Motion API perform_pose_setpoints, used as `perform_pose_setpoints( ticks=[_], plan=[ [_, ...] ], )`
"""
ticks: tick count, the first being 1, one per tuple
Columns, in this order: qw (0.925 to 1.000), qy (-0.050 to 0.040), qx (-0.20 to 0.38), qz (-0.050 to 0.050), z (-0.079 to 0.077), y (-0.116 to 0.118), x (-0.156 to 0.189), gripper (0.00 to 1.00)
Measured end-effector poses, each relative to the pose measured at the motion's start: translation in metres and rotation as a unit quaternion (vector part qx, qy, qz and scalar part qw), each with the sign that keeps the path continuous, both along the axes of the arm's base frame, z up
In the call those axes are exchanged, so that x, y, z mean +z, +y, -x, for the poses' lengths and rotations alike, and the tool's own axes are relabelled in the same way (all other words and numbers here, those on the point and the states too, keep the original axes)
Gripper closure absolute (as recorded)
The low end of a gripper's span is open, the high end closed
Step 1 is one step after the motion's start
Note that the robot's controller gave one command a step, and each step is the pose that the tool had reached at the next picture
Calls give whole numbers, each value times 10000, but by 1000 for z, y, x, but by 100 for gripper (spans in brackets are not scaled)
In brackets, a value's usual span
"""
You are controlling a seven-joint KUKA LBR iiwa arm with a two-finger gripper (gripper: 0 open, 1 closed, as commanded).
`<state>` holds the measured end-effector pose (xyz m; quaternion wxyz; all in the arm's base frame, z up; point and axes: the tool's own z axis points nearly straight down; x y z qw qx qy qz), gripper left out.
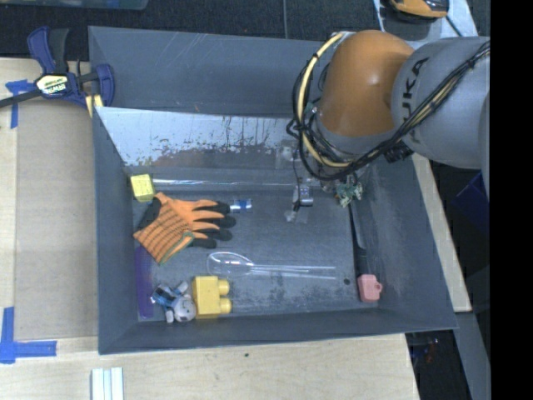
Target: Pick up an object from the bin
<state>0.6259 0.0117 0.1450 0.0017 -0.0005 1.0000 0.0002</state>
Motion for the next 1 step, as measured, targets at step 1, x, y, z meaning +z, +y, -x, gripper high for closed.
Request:
perform_pose_setpoints(
  ticks=[1],
  plan=[
    [9999,-7,152,-2,39,90,-58,0]
  ],
)
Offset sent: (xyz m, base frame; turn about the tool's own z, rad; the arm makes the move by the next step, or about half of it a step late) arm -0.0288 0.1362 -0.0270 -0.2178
